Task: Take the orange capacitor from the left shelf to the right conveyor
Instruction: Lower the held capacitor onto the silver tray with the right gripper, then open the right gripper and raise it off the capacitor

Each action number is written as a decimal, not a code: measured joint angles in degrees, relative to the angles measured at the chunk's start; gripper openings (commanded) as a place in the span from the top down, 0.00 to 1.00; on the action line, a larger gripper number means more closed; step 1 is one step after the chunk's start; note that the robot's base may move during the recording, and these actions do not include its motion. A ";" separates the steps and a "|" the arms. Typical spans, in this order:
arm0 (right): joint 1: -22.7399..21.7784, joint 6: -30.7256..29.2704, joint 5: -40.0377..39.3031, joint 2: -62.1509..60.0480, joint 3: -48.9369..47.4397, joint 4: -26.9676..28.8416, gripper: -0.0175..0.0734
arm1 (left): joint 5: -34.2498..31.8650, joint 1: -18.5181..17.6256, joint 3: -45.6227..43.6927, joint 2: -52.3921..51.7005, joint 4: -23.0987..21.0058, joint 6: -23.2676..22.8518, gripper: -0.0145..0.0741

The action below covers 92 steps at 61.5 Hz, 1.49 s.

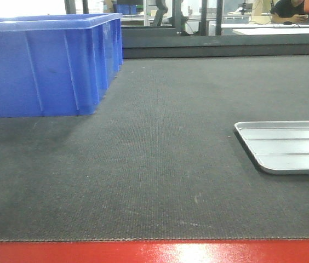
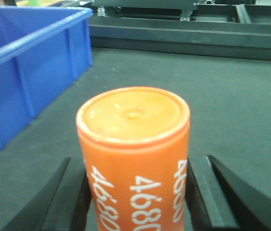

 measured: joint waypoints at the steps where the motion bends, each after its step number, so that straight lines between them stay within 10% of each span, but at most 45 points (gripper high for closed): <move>1: -0.36 -0.10 -0.81 0.39 0.45 -0.12 0.64 | 0.00 0.00 0.00 0.00 0.00 0.00 0.98; 23: -8.39 -0.10 -21.21 2.63 16.14 -1.24 0.64 | 0.00 0.00 0.00 0.00 0.00 0.00 0.98; 79: -8.98 -9.68 -46.82 33.31 19.69 0.58 0.63 | 0.00 0.00 0.00 0.00 0.00 0.00 0.98; 92: -8.98 -10.12 -46.82 33.31 19.69 0.83 0.31 | 0.00 0.00 0.00 0.00 0.00 0.00 0.98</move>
